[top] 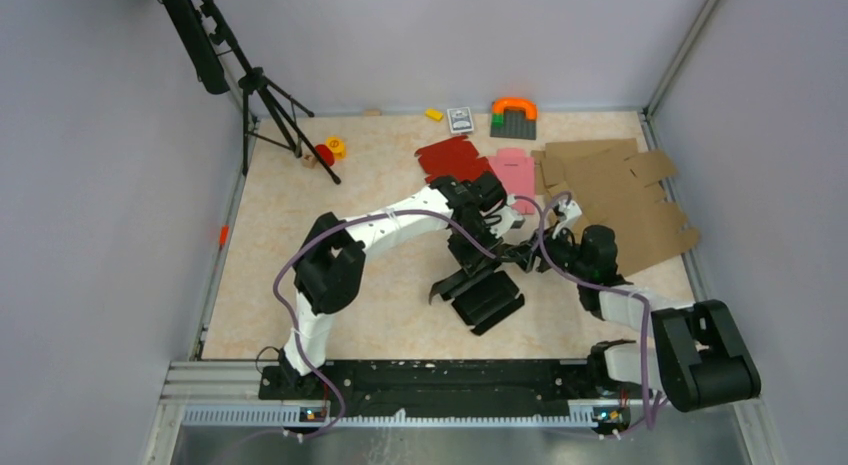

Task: Fold the paper box
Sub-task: Fold the paper box at the center of the board.

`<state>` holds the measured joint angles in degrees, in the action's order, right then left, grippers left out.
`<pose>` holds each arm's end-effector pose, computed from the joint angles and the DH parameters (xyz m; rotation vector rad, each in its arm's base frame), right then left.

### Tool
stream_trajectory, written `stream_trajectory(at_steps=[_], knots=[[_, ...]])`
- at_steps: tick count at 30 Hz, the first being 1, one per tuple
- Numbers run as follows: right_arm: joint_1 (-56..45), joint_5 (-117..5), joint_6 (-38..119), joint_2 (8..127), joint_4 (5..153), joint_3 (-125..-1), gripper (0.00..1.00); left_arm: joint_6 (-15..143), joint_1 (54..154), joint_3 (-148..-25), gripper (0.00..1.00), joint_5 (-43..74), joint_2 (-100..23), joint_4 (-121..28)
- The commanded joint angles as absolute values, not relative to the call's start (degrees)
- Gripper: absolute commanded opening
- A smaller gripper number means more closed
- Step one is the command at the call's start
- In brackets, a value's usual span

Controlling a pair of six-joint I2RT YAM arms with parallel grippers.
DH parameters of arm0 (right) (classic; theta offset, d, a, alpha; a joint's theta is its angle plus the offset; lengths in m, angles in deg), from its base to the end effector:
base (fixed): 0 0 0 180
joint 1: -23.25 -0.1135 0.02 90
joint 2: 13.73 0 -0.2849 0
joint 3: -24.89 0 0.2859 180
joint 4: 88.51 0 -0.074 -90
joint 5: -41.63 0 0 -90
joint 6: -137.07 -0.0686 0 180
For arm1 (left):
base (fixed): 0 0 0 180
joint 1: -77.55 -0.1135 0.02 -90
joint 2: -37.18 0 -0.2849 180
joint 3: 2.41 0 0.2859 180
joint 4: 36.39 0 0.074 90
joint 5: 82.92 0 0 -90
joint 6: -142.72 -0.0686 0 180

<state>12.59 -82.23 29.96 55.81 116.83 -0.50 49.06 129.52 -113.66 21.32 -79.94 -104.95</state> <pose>0.2381 0.0837 0.1391 -0.3056 1.9150 0.8854 0.2775 -0.3822 0.2025 1.4230 2.5891 -0.5019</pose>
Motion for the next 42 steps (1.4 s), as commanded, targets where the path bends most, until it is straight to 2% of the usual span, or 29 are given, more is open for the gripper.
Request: stream_trajectory(at_steps=[1,5,6,12,18,22,29,42], knots=[[12.17,-81.73,33.16,56.82,121.69,-2.8,0.58,46.54,129.07,-113.75,0.25,24.05,-76.38,-106.55],[11.6,-83.35,34.34,59.41,122.78,-4.27,0.49,45.83,128.97,-113.99,0.25,24.42,-76.55,-107.0],[11.5,-85.45,34.71,60.34,122.72,-4.64,0.42,45.87,128.97,-114.15,0.25,24.15,-76.72,-107.04],[10.05,-85.39,35.94,57.14,119.33,-3.88,0.25,46.61,128.88,-114.38,0.25,23.16,-77.24,-107.0],[6.27,-79.41,37.05,52.31,111.85,-3.85,0.13,48.1,128.9,-114.12,0.25,21.96,-77.09,-106.61],[4.94,-75.81,35.56,48.51,106.65,-4.41,0.01,49.99,128.92,-113.77,0.24,21.1,-77.09,-105.9],[1.6,-72.47,26.91,45.86,104.4,-4.67,0.0,55.12,128.97,-113.16,0.25,21.22,-76.95,-103.51],[-4.09,-70.02,14.33,48.17,114.53,-1.63,0.02,60.6,129.53,-110.53,0.24,22.84,-75.68,-98.72]])
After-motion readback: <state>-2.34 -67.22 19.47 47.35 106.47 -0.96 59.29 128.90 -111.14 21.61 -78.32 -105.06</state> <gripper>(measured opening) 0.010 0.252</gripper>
